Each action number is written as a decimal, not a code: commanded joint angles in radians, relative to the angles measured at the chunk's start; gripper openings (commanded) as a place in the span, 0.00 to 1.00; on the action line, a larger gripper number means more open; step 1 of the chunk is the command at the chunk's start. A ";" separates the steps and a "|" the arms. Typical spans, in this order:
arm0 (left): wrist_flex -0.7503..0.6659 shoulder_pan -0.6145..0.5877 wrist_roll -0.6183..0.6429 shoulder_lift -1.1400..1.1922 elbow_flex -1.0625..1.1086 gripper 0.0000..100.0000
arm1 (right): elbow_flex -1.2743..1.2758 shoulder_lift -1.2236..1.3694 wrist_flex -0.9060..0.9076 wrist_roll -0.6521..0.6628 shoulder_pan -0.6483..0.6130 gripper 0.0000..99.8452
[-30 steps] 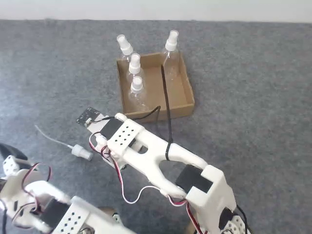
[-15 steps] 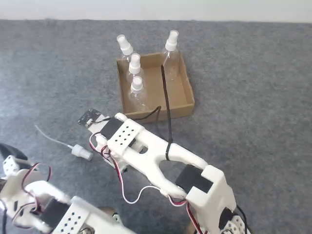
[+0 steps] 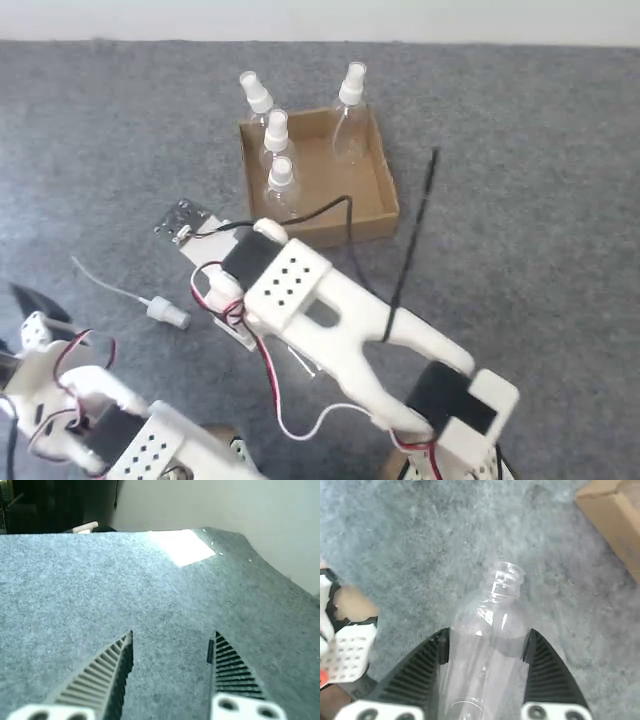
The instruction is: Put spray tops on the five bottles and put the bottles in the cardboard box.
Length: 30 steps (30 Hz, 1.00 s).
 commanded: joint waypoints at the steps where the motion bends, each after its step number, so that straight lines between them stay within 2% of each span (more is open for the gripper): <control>1: 0.144 0.006 0.009 -0.015 -0.134 0.23 | -0.057 -0.142 0.050 -0.005 0.012 0.09; 4: 0.193 0.028 -0.040 -0.014 -0.170 0.23 | -0.057 -0.186 0.061 -0.005 0.012 0.09; 9: 0.259 0.146 -0.135 -0.011 -0.200 0.23 | -0.057 -0.228 0.051 -0.005 0.041 0.09; 20: 0.364 0.267 -0.253 -0.008 -0.331 0.23 | -0.057 -0.237 0.125 -0.008 0.173 0.05; 30: 0.393 0.295 -0.382 -0.006 -0.386 0.23 | -0.003 -0.354 0.117 -0.008 0.179 0.05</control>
